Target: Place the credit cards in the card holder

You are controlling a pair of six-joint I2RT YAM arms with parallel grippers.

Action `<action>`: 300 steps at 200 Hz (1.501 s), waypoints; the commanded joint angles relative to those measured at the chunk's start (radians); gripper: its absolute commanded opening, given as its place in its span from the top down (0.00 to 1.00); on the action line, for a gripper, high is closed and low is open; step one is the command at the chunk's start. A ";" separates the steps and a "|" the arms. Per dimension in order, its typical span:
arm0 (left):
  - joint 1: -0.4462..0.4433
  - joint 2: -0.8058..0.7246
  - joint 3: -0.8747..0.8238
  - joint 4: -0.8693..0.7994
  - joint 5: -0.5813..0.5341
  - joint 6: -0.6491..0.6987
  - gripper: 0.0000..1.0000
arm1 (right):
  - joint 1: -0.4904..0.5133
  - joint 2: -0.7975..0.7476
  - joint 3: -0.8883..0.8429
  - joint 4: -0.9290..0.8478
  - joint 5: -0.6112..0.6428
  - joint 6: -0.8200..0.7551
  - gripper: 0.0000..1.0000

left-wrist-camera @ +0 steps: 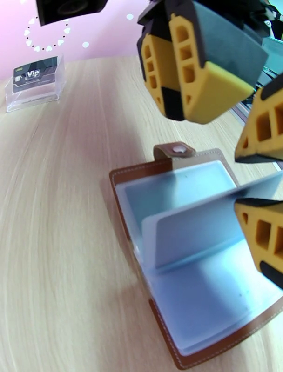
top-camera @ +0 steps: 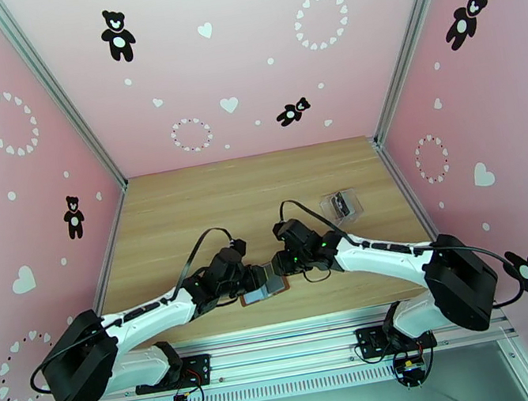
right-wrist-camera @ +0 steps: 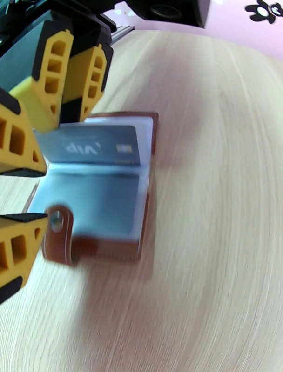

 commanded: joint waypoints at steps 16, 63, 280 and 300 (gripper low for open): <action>-0.022 0.069 0.063 0.005 0.009 0.020 0.73 | -0.034 -0.055 -0.043 -0.039 0.004 -0.024 0.70; -0.034 0.141 0.125 -0.008 0.007 0.040 0.70 | -0.063 -0.097 -0.064 -0.066 0.010 -0.043 0.68; -0.007 -0.445 -0.098 -0.418 -0.241 0.050 0.56 | -0.706 0.379 0.646 -0.632 0.347 -0.551 0.37; -0.005 -0.439 -0.097 -0.413 -0.236 0.052 0.56 | -0.709 0.419 0.659 -0.633 0.354 -0.555 0.37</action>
